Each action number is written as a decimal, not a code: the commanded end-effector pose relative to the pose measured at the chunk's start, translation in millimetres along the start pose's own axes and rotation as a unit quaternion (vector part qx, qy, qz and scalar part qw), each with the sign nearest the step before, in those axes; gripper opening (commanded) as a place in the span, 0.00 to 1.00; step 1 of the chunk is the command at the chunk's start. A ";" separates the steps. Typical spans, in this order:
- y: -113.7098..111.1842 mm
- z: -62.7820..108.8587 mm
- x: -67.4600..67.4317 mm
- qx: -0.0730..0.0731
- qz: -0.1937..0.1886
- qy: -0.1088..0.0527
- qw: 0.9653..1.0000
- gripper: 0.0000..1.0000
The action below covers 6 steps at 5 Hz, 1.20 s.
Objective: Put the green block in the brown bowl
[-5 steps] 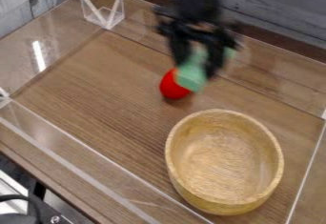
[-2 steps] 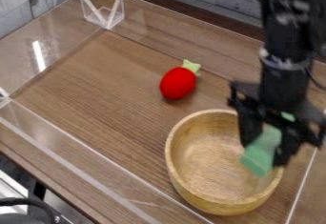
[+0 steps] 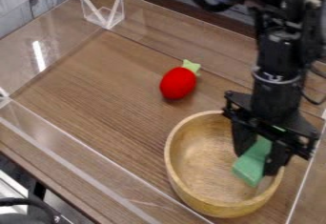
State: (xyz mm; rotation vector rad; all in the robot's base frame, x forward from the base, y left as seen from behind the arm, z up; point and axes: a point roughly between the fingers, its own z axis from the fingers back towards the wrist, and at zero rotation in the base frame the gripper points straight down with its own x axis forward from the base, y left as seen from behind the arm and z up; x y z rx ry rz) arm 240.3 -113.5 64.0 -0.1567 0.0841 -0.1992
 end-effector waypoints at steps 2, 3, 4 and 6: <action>21.7 4.8 -3.1 0.001 0.000 -0.019 1.000 0.00; 23.0 1.1 -2.8 0.002 0.003 -0.016 1.000 0.00; 24.2 -2.4 -2.6 0.002 0.007 -0.012 1.000 0.00; 26.0 -6.3 -2.3 0.002 0.012 -0.006 1.000 0.00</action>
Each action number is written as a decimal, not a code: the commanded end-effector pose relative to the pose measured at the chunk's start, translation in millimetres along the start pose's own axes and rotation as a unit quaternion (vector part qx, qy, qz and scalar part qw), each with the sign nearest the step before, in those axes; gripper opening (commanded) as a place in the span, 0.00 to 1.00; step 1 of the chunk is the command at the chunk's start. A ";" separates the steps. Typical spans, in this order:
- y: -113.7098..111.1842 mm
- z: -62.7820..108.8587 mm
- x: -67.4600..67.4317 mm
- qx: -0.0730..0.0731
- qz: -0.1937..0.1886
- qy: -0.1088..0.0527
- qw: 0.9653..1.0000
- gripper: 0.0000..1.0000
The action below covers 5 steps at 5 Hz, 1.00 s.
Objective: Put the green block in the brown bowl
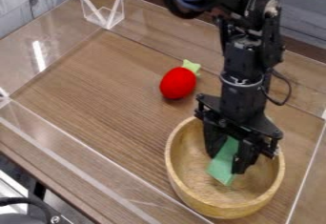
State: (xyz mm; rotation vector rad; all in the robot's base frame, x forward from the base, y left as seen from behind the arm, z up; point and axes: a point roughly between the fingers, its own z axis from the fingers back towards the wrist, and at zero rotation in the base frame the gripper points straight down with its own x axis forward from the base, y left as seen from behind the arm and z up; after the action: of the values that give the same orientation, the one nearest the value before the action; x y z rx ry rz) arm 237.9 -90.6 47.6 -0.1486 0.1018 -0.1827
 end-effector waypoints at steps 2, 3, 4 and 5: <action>2.9 21.5 2.1 -0.004 0.009 -0.021 1.000 1.00; 4.3 39.6 1.5 -0.008 0.011 -0.038 0.999 1.00; 7.5 68.6 2.5 -0.013 0.014 -0.065 0.998 1.00; 19.1 92.7 6.1 -0.014 0.025 -0.090 0.996 1.00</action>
State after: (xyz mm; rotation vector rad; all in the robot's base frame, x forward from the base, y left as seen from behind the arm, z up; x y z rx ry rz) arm 251.8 -60.0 118.0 -0.1829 -0.0045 -0.1052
